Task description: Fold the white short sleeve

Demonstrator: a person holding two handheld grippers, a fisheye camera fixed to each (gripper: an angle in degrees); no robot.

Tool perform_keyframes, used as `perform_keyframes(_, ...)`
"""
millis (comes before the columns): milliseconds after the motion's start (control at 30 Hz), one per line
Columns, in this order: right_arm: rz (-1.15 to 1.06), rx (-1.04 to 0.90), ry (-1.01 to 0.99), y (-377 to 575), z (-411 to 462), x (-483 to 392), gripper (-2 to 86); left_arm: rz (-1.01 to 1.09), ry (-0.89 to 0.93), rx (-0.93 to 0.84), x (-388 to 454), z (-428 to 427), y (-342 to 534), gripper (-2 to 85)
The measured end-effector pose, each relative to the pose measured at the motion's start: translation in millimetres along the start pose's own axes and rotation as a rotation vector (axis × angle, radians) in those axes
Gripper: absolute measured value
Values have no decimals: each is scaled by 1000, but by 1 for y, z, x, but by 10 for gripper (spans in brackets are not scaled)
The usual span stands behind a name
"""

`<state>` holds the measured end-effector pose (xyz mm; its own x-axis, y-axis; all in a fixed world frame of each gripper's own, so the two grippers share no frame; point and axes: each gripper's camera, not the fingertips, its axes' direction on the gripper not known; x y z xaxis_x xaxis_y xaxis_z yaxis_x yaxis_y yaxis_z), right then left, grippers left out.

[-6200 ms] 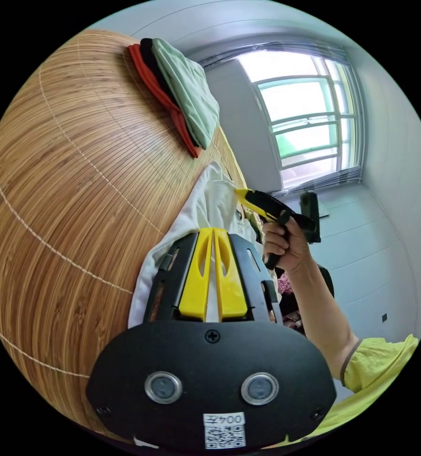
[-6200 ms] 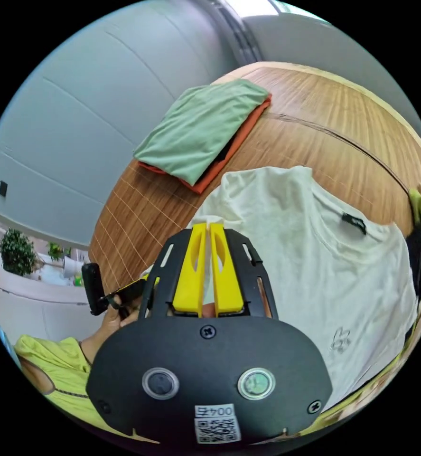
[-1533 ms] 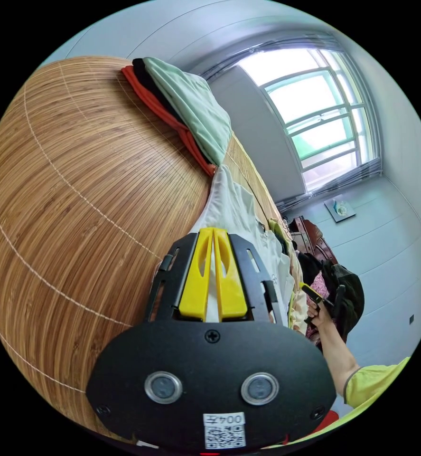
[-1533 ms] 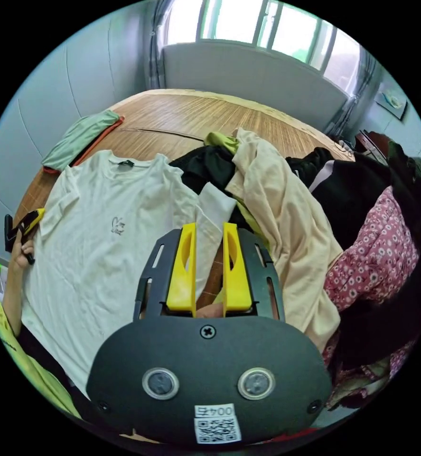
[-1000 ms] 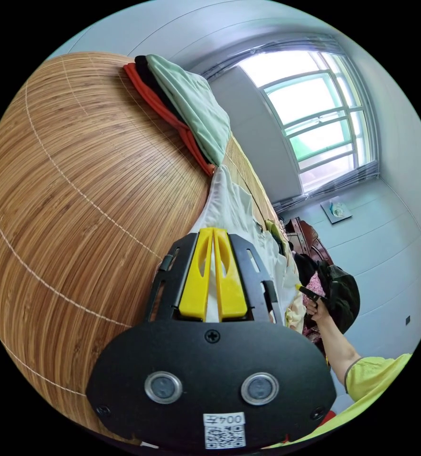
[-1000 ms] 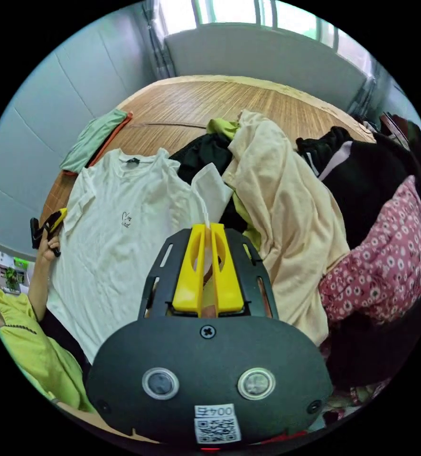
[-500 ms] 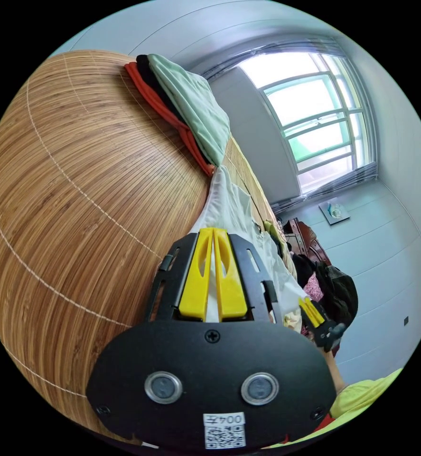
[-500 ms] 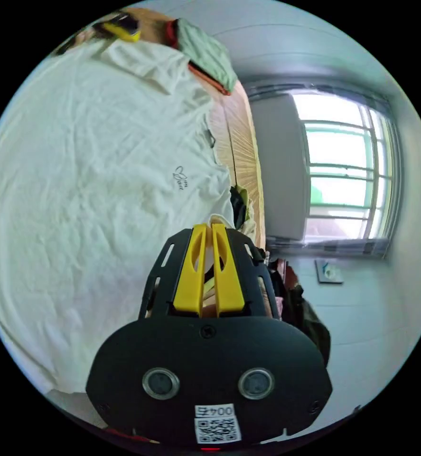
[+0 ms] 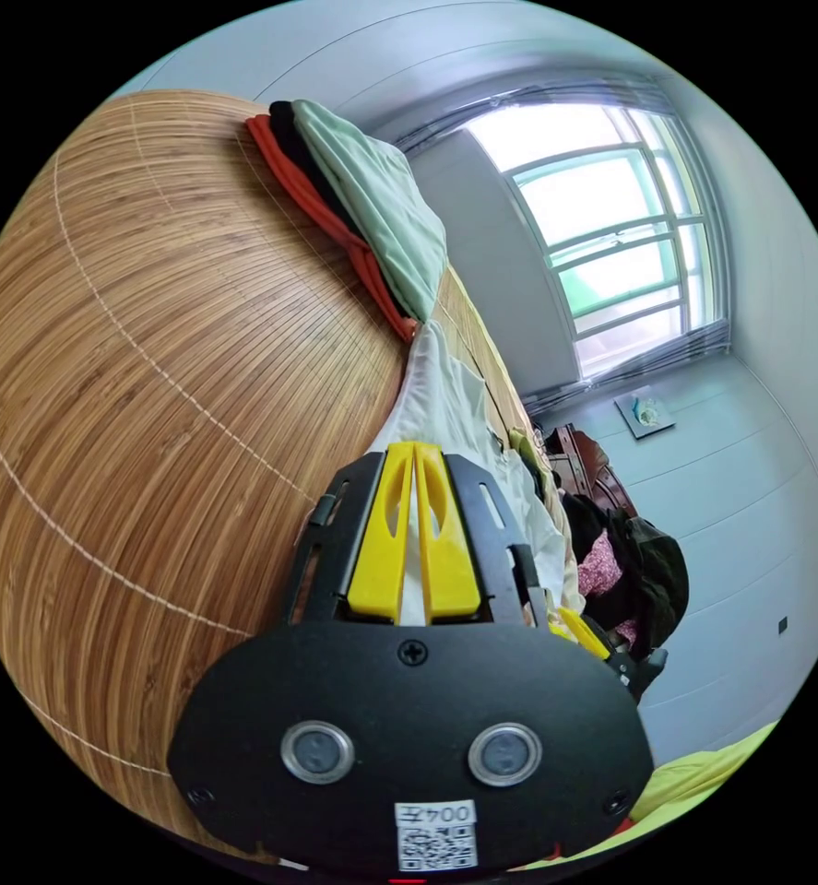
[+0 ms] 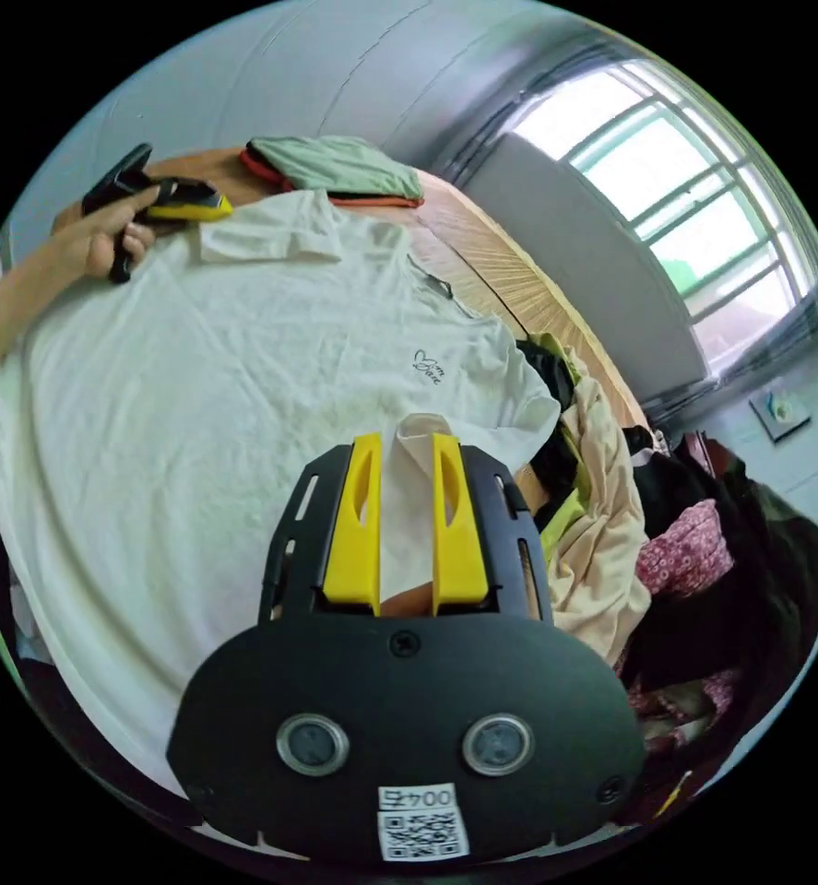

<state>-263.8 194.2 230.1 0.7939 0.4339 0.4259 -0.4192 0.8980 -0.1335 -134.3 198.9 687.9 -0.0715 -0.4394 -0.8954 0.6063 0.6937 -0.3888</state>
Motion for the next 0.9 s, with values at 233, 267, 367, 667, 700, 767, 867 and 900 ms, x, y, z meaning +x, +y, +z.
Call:
perform_keyframes(233,601,-337,118,10,81,164,16,-6,8,2,-2,0,0,1)
perform_keyframes(267,582,-400,43,3,101,175,16,-6,9,1,-2,0,-1,1)
perform_keyframes(367,440,-254,-101,-49,107,174,30,-5,7,0,-2,0,-1,2)
perform_keyframes(667,308,-276,-212,-53,104,187,75,-11,19,1,-4,-1,-1,2)
perform_keyframes(700,312,-242,-246,-44,99,190,77,-11,19,0,-4,-1,-2,2)
perform_keyframes(767,299,-162,-340,-8,88,197,90,-13,25,-1,-5,-1,-2,2)
perform_keyframes(867,235,-176,-392,16,94,198,108,-15,29,0,-6,-2,-2,2)
perform_keyframes(900,224,-178,-404,19,96,199,109,-13,26,0,-5,-2,-2,2)
